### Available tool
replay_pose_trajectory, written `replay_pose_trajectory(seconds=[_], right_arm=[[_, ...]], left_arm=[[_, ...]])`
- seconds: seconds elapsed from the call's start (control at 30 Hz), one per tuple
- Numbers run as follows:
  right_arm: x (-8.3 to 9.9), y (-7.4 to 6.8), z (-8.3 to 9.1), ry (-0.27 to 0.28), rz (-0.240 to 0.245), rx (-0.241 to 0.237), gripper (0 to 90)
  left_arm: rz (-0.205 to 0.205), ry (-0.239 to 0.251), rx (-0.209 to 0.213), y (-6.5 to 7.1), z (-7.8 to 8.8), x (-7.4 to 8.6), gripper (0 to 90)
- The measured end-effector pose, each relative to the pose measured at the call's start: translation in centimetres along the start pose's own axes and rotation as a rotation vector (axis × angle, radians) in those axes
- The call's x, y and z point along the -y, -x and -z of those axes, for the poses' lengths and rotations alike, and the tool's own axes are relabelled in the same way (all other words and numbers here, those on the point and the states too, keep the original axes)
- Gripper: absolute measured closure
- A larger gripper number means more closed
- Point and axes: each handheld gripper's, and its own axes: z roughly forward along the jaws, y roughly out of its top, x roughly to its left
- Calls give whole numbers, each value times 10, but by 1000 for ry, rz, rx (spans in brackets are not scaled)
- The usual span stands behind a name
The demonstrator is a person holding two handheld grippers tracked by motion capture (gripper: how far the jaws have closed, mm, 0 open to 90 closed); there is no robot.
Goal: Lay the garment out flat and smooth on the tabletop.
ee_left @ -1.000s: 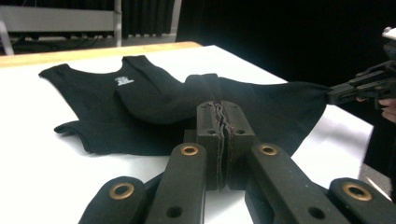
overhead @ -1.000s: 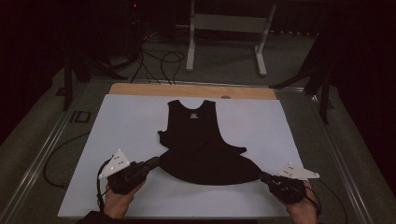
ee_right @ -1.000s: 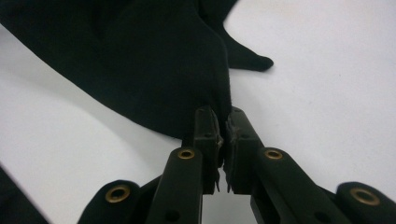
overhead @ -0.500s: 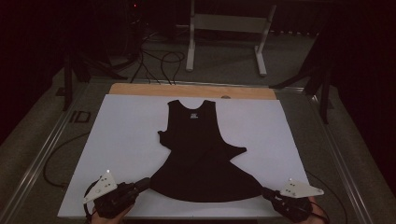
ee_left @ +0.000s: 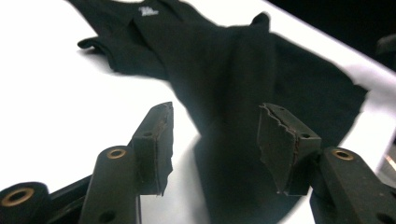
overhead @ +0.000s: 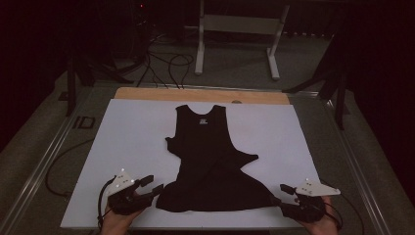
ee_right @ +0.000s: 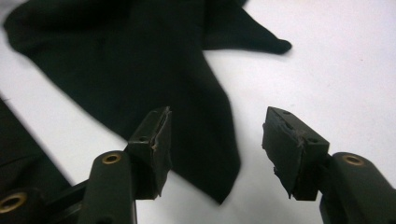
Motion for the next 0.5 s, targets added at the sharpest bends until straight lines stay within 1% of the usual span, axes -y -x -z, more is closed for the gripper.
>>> replay_pose_trajectory(seconds=[0.03,0.1,0.17,0.2,0.23,0.3,0.37,0.5], right_arm=[[-1,1,-4,-8,-2,6,422],[-5,5,-17,-19,1,10,434],[-8,5,-23,-26,12,21,440],[-8,5,-23,-26,12,21,440],[-9,6,-25,-25,14,22,442],[-11,5,-31,-23,21,19,446],[-10,5,-33,-28,18,17,448],[-7,6,-33,-35,7,17,448]], left_arm=[[-13,-27,-25,-2,-11,-3,481],[-24,-55,-30,-6,-25,-7,507],[-24,-77,-35,-8,-37,-10,518],[-24,-77,-35,-8,-37,-10,519],[-26,-99,-41,-10,-50,-12,519],[-17,-113,-38,-10,-63,-14,521],[-28,-141,-60,-9,-73,-16,501],[-48,-175,-66,-4,-93,-18,449]])
